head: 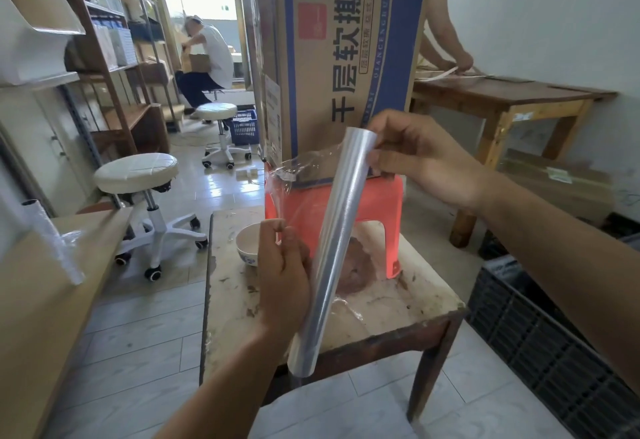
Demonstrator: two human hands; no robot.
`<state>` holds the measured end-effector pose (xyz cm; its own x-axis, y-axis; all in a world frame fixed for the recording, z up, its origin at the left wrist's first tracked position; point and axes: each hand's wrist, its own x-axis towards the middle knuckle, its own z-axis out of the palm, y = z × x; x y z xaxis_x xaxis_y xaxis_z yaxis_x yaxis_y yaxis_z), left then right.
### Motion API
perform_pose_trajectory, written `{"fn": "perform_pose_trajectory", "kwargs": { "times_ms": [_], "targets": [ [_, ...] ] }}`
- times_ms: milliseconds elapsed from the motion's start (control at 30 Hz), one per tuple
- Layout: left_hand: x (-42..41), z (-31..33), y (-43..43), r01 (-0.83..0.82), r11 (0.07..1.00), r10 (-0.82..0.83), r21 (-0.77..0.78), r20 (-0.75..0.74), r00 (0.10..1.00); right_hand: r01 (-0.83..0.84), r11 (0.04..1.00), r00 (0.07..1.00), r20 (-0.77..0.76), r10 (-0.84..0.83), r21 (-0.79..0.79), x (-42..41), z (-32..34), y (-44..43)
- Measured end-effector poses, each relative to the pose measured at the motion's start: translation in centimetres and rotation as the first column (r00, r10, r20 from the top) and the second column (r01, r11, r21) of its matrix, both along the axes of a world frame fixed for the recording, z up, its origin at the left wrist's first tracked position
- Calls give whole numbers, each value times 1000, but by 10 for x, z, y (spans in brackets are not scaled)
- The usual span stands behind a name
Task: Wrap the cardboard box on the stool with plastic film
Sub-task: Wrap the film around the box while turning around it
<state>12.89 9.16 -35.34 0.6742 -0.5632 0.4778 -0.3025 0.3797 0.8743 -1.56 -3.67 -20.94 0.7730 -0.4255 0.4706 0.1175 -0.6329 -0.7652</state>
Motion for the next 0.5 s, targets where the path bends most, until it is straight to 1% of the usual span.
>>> {"fn": "perform_pose_trajectory", "kwargs": {
  "times_ms": [100,200,233,267,300,333,367,400,433,500],
  "targets": [
    [-7,2,1,-21,999,21,-26,-15,1000,-51,996,998,-27,53,71,11,-7,9],
    [-8,7,2,-7,999,5,-39,-50,999,15,996,999,46,-19,85,28,-19,21],
    [-5,7,3,43,998,-46,-36,-81,996,40,995,996,80,-47,87,32,-22,23],
    [-1,7,5,136,990,-139,-31,-107,985,65,994,991,114,-75,88,35,-22,24],
    [5,6,8,273,962,-274,-31,-118,954,103,992,983,143,-112,70,35,-22,24],
    [10,6,11,425,905,-425,-24,-109,899,140,990,976,166,-144,35,34,-22,24],
    [13,8,16,557,831,-554,11,-75,829,166,986,970,180,-164,3,33,-22,23],
    [15,11,19,631,771,-633,80,-10,774,181,983,967,184,-177,-10,31,-23,23],
    [16,13,22,645,743,-662,178,49,748,191,982,966,181,-186,-12,31,-23,24],
    [16,14,24,554,737,-640,386,136,756,206,978,962,189,-200,-16,30,-24,23]
  ]
}}
